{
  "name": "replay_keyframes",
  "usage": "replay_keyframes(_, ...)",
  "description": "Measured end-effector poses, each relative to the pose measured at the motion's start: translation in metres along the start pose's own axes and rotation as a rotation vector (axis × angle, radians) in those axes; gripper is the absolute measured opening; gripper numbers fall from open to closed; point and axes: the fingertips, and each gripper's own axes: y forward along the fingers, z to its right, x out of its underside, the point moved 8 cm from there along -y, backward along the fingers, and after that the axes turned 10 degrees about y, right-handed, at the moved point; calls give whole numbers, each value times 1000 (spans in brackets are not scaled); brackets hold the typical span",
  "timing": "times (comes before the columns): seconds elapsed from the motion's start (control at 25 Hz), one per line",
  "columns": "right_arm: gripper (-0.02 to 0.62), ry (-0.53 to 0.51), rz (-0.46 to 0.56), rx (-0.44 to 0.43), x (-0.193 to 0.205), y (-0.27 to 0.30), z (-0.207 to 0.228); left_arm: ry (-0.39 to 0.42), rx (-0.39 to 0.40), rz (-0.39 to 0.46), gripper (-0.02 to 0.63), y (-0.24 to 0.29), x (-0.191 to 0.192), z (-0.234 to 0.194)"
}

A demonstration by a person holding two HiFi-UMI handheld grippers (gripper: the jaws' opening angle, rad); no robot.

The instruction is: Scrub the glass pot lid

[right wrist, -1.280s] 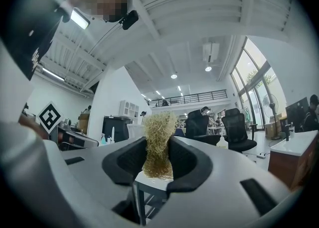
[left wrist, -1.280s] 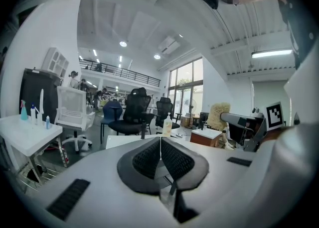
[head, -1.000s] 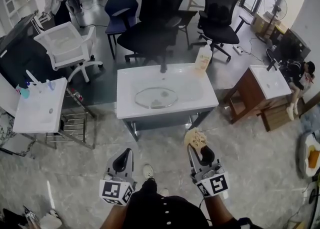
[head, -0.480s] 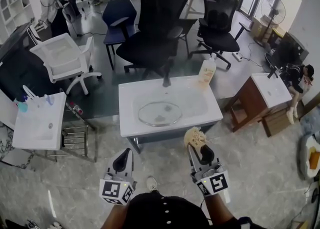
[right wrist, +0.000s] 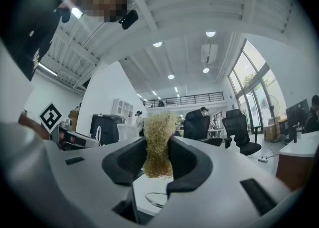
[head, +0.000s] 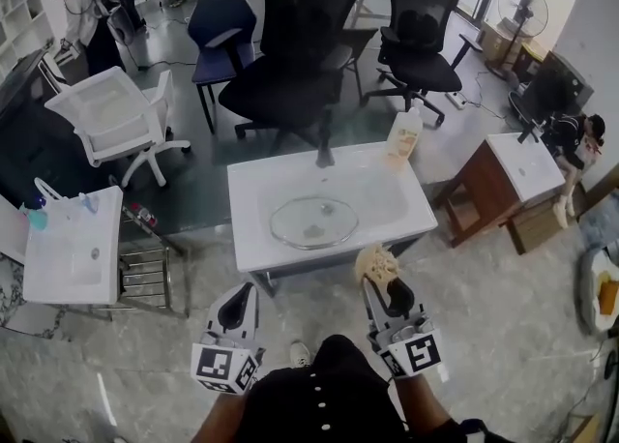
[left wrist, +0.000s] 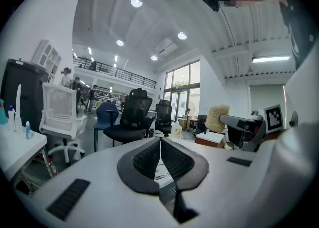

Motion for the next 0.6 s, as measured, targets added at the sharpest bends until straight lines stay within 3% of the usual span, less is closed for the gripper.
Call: replay_keyframes(0.6, 143, 22, -27, 10, 16, 53, 45, -12, 15, -52, 28, 59, 9, -17)
